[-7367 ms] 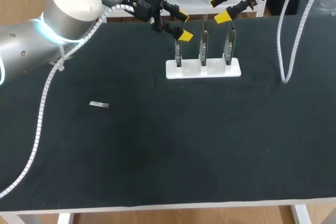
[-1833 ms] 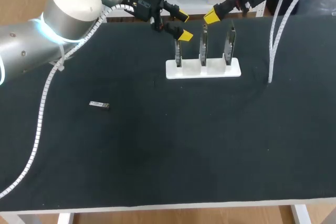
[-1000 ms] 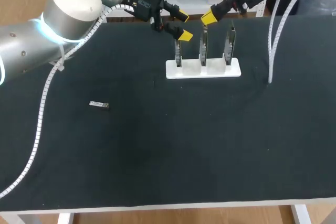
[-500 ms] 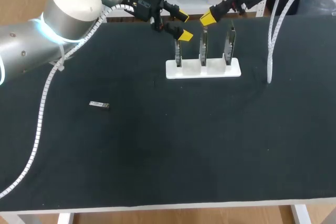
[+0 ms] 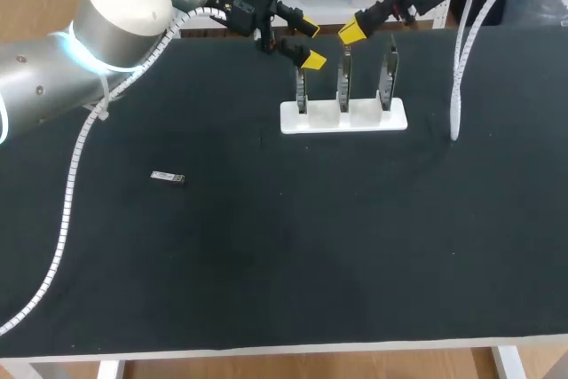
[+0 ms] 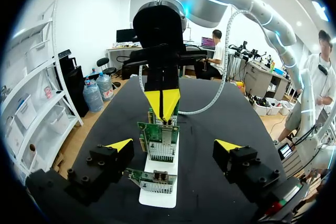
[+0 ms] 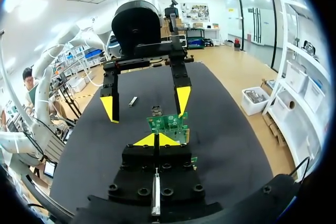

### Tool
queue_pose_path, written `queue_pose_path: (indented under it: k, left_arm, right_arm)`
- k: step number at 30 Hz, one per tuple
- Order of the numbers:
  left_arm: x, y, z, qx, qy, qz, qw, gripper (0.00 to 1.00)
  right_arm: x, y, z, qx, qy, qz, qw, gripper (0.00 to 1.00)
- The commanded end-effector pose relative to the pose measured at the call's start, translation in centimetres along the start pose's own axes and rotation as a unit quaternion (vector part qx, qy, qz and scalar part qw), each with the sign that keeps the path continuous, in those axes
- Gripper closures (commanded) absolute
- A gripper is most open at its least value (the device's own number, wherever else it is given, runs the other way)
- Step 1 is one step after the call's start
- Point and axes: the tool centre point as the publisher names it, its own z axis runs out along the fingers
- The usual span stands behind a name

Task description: Pick up the optical module with the left hand, and insert it into the network port with the right hand.

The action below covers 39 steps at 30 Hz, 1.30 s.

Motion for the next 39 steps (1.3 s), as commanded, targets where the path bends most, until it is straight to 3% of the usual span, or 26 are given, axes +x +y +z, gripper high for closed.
queue_pose_path:
  k: [1, 26, 39]
  left_arm:
    - [-0.1, 0.1, 0.0, 0.001, 0.002, -0.001, 1.000, 0.00]
    - [-0.1, 0.1, 0.0, 0.001, 0.002, -0.001, 1.000, 0.00]
    - [-0.1, 0.1, 0.0, 0.001, 0.002, -0.001, 1.000, 0.00]
  right_arm:
    - [0.6, -0.1, 0.2, -0.001, 0.001, 0.003, 1.000, 1.00]
    - [1.0, -0.1, 0.5, -0.006, 0.001, 0.010, 1.000, 1.00]
    - [-0.5, 0.2, -0.3, 0.007, -0.017, -0.001, 1.000, 1.00]
